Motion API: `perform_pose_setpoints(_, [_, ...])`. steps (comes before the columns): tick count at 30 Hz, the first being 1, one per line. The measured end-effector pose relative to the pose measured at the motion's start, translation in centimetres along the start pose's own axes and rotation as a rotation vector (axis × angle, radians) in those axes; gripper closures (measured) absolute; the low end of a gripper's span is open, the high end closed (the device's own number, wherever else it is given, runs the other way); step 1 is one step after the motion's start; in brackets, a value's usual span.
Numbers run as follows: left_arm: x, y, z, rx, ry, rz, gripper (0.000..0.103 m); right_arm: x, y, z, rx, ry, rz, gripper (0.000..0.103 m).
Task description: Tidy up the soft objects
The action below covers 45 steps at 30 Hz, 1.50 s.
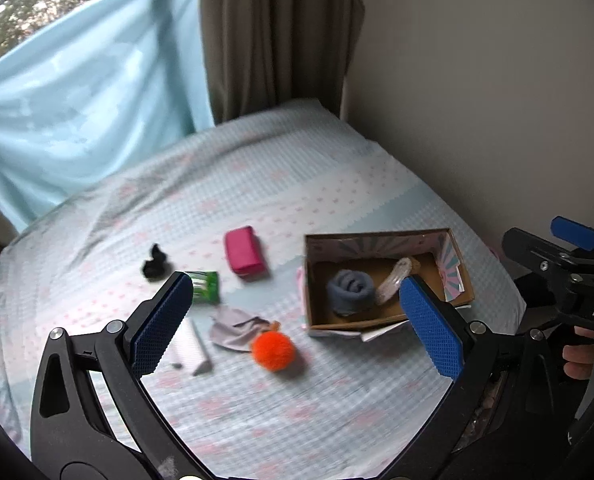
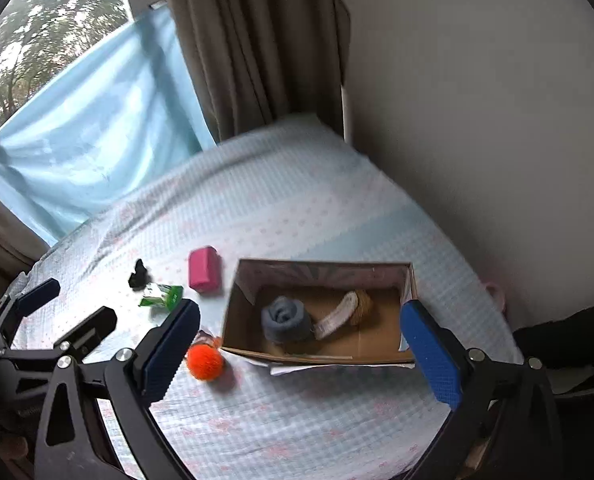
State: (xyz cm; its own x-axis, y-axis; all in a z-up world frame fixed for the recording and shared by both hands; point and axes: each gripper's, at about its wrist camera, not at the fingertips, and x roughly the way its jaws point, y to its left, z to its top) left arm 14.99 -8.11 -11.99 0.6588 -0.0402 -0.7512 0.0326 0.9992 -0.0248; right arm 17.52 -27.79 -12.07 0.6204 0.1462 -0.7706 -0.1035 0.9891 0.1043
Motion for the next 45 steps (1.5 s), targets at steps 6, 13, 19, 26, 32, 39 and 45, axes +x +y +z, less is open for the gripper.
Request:
perform_pose_setpoints(6, [-5.7,5.1,-3.1,-0.025,-0.055,0.004,0.0,-4.8,4.3,-2.7,-0.008,-0.11,-0.021,0.001])
perform_pose_setpoints(13, [-10.3,10.4,-7.3,-0.023,-0.089,0.011,0.0,-8.2,8.6,-6.8,0.012,-0.21,-0.069,0.001])
perform_pose_setpoints(19, [-11.3,14.7,-9.7,-0.026,-0.084,-0.029,0.0,-9.8,12.3,-9.5,0.031,-0.211,-0.106,0.001])
perform_pose_setpoints(26, [-9.6,18.5,-10.1,-0.029,-0.049,-0.059,0.0,-8.1,15.4,-11.0,0.082,-0.17,-0.064,0.001])
perform_pose_setpoints(32, [-5.5,20.7,-8.7,-0.009,-0.013,-0.059,0.0,-3.5,16.6,-11.5,0.155,-0.104,-0.037,0.001])
perform_pose_setpoints(39, [1.6,22.4,-6.7,0.007,0.056,-0.069,0.0,4.3,17.6,-12.1,0.22,0.001,-0.052,0.001])
perform_pose_setpoints(45, [9.8,22.6,-5.4,0.124,0.125,-0.094,0.0,11.8,17.2,-12.5,0.288,0.089,-0.066,0.001])
